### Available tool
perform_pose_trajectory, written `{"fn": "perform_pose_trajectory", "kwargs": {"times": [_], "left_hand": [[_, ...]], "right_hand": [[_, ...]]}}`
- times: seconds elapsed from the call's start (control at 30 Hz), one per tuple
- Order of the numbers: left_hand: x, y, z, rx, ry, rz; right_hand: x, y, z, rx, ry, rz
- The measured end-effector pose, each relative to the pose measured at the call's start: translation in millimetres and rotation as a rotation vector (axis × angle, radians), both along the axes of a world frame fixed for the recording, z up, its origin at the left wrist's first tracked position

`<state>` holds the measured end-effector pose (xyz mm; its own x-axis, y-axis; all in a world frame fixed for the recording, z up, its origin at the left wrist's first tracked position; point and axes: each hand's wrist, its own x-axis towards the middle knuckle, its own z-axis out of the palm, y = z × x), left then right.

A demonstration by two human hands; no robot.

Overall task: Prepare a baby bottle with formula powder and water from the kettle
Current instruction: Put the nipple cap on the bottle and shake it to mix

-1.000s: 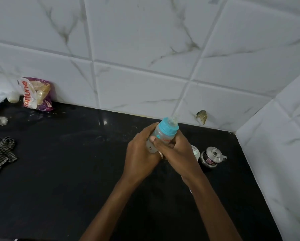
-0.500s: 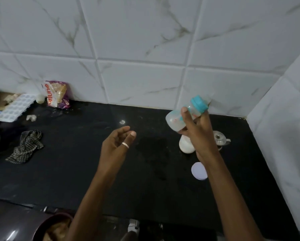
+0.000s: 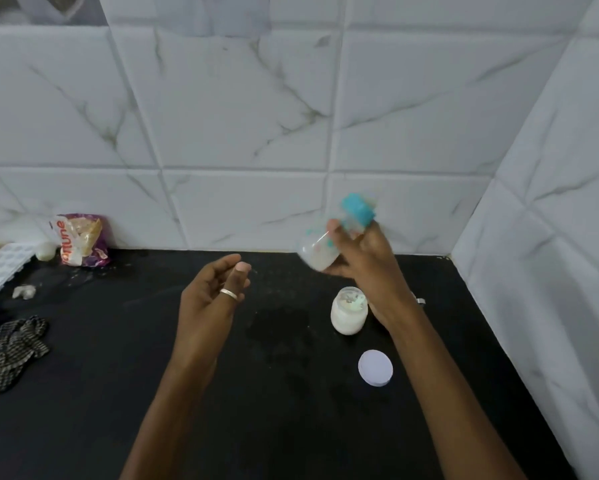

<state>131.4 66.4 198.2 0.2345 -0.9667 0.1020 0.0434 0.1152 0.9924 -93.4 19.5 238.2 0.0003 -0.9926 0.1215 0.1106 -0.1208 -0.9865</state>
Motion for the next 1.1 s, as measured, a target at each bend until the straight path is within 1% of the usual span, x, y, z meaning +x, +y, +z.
{"fn": "perform_pose_trajectory", "kwargs": {"times": [0.03,0.07,0.1,0.17,0.2,0.23,0.27,0.33,0.37,0.4,0.47,0.5,0.53,0.6,0.63,0.67,0.7,0.77,0.8,0.83,0.9,0.93,0.97,1.03,1.07,1.1], "left_hand": [[1,-3,2,-0.008,0.009,-0.001],[2,-5,4,-0.016,0.014,-0.001],[2,-8,5,-0.022,0.017,-0.001],[3,-13,8,-0.029,0.021,-0.002],[3,-15,9,-0.03,0.026,-0.004],[4,-18,10,-0.03,0.033,-0.008],[5,-20,10,-0.029,0.038,-0.014],[7,-25,11,-0.033,0.052,-0.03],[8,-27,12,-0.035,0.058,-0.035],[8,-30,13,-0.037,0.063,-0.039],[10,-36,14,-0.041,0.075,-0.042],[12,-38,15,-0.044,0.079,-0.046],[14,-40,17,-0.048,0.081,-0.05],[19,-44,19,-0.054,0.081,-0.059],[21,-47,19,-0.056,0.081,-0.061],[24,-49,20,-0.055,0.08,-0.063],[26,-51,21,-0.052,0.077,-0.065],[29,-56,24,-0.052,0.072,-0.072],[30,-58,26,-0.057,0.07,-0.078],[31,-59,27,-0.062,0.069,-0.084],[32,-61,29,-0.064,0.079,-0.092],[32,-61,31,-0.062,0.086,-0.094],[33,-62,31,-0.058,0.09,-0.096],[33,-64,34,-0.063,0.093,-0.088],[33,-65,35,-0.064,0.095,-0.086],[34,-66,36,-0.068,0.096,-0.086]], "right_hand": [[-1,-1,5,-0.019,-0.079,-0.038],[-1,-3,8,-0.036,-0.09,-0.056],[0,-3,10,-0.041,-0.058,-0.041],[4,-3,12,-0.023,0.139,0.039],[4,-4,12,-0.026,0.198,0.063],[5,-5,14,-0.034,0.196,0.062],[6,-6,18,-0.043,0.131,0.035],[10,-9,26,-0.079,-0.067,-0.059],[13,-11,28,-0.097,-0.101,-0.075],[17,-12,30,-0.106,-0.075,-0.058],[23,-12,30,-0.086,0.12,0.02],[24,-14,29,-0.082,0.158,0.05],[24,-17,30,-0.083,0.132,0.046],[25,-24,35,-0.068,-0.101,-0.048],[25,-28,35,-0.07,-0.186,-0.089],[26,-31,36,-0.07,-0.198,-0.096],[30,-32,37,-0.067,-0.143,-0.063],[36,-34,30,-0.038,0.03,0.041],[38,-36,29,-0.031,0.046,0.051],[39,-38,30,-0.021,-0.009,0.024],[41,-43,31,-0.001,-0.249,-0.082],[43,-45,31,-0.001,-0.296,-0.102],[47,-46,31,0.003,-0.256,-0.089],[55,-44,27,0.012,-0.032,0.001],[57,-44,24,0.015,-0.005,0.035],[57,-45,22,0.019,-0.048,0.03]]}}
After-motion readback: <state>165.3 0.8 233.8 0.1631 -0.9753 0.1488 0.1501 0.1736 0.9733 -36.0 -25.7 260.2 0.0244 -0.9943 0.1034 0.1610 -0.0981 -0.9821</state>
